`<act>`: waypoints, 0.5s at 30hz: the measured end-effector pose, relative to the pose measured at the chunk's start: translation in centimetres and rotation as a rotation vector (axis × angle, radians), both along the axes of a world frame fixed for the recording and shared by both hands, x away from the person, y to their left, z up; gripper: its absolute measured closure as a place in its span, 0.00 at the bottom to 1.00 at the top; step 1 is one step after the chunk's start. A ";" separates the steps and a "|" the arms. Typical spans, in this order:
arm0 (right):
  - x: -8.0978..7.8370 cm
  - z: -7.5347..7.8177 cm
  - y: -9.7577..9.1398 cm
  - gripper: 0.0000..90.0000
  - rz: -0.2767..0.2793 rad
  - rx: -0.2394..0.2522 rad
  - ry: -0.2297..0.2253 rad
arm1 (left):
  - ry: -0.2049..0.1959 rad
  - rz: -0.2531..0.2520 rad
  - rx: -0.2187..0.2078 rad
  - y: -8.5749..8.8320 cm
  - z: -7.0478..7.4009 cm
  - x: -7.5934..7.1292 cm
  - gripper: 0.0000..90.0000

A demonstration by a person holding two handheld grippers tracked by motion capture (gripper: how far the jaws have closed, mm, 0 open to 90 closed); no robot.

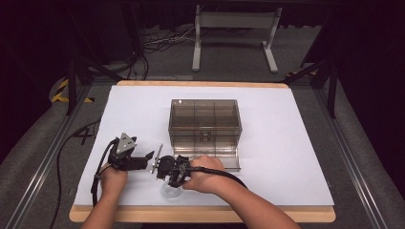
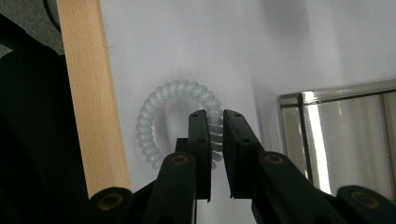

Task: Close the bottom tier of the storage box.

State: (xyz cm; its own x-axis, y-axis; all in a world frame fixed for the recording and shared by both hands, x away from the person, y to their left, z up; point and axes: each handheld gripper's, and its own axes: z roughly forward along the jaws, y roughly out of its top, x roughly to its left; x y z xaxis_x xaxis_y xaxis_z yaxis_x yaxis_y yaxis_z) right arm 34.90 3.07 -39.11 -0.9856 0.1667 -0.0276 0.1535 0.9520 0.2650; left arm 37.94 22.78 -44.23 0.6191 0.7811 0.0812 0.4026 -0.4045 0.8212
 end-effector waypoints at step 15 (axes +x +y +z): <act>0.4 2.0 -1.6 0.92 -0.040 0.040 -0.022 | -0.003 0.003 0.001 0.0 0.0 0.0 0.17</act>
State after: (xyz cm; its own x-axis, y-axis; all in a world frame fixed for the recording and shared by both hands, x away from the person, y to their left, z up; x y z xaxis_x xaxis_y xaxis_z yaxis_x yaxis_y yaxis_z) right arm 35.29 1.52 -37.12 -0.9774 0.2071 -0.0421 0.1846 0.9337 0.3067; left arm 37.93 22.80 -44.22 0.6163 0.7831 0.0836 0.4018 -0.4040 0.8217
